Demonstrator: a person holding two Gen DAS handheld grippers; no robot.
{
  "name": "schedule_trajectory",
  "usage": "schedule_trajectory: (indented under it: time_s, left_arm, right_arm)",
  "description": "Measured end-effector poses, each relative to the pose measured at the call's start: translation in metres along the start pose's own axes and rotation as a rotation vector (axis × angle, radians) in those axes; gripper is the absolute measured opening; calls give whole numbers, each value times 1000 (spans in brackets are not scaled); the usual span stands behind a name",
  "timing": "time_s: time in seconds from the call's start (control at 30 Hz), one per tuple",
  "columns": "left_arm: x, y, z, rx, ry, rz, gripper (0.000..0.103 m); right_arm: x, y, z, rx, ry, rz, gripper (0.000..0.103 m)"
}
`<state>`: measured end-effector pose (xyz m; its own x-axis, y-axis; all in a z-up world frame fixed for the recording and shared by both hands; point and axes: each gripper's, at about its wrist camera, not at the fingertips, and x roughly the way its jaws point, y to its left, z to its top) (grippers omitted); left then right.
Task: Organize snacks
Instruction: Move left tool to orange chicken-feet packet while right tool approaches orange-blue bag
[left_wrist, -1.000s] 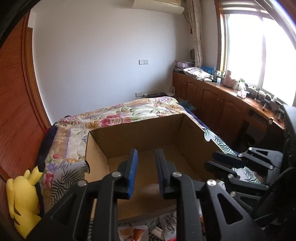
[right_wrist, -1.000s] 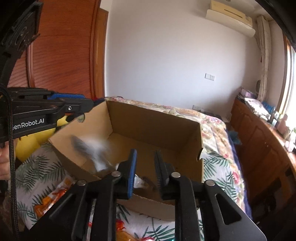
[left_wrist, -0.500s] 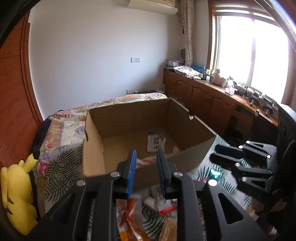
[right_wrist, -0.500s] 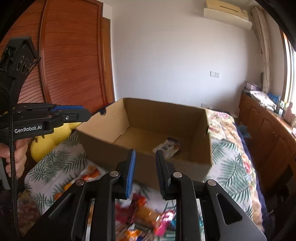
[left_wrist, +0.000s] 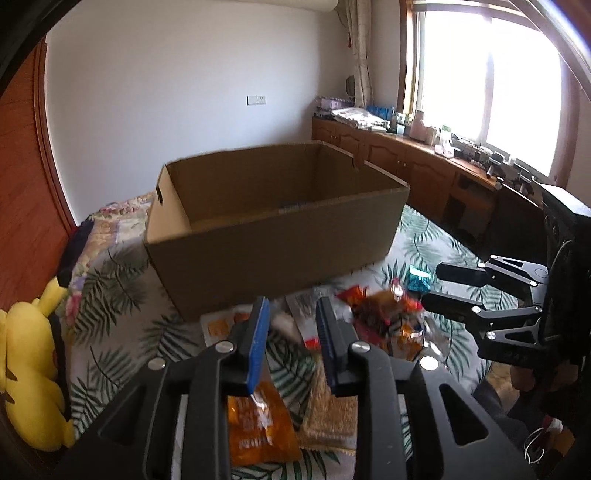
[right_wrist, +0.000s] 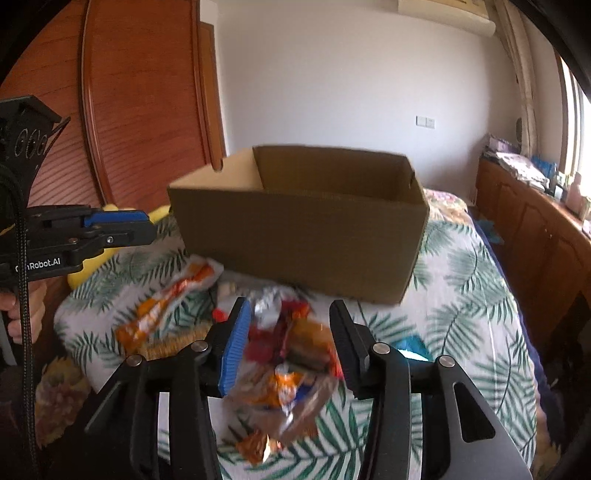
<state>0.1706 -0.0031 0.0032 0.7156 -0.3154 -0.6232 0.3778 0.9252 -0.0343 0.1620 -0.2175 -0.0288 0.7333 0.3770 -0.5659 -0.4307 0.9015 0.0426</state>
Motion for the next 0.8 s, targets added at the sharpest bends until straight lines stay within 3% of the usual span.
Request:
schedule_trajectory:
  time_s: [0.13,0.4,0.8]
  left_arm:
    - [10,4,-19,-12,25,-14,42]
    - [37,13,-50,-36,103,2,42]
    - [55,28,-56,-82,143,32,42]
  right_arm:
    - [5,-5,-22,21,35,-6,56]
    - [23,-11,-45,49,100,-20,59]
    - [44,-2,-46,55,148,-11,62]
